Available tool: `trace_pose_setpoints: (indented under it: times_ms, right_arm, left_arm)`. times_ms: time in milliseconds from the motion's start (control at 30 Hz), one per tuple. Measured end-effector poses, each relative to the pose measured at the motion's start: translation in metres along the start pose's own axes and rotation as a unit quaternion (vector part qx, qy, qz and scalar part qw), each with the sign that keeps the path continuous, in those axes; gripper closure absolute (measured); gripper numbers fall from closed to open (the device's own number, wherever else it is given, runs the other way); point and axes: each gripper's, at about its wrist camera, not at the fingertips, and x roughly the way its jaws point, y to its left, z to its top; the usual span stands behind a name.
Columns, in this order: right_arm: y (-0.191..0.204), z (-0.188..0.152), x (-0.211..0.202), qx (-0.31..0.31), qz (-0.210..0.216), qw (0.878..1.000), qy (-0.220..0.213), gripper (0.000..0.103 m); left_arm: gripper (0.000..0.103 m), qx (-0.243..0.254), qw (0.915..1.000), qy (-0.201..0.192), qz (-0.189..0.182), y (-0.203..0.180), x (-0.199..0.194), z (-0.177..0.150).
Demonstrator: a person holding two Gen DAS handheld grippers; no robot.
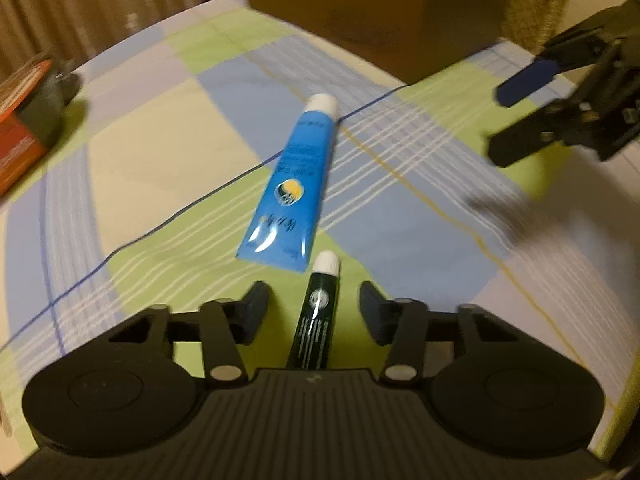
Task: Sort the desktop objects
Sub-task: 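Grasp the small dark green tube with the left gripper, then grasp the blue toothpaste tube with the right gripper while the left gripper holds the green tube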
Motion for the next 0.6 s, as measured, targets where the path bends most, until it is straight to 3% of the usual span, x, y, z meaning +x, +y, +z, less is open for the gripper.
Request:
trace_pose_setpoints:
  times_ms: [100,233,600]
  right_arm:
    - [0.006,0.005,0.007,0.034,-0.012,0.999,-0.010,0.023]
    - [0.017,0.015,0.022,0.079,-0.022,0.996,-0.025,0.023]
    - [0.046,0.044,0.079,0.222,-0.048,0.972,-0.067,0.023]
  left_arm:
    - [0.090,0.016,0.9997,0.002,-0.019,0.003,0.001,0.002]
    - [0.090,0.031,0.9993,-0.004,-0.023,0.007,-0.009,-0.001]
    - [0.090,-0.039,0.9988,-0.020,0.020,0.052,-0.048,-0.027]
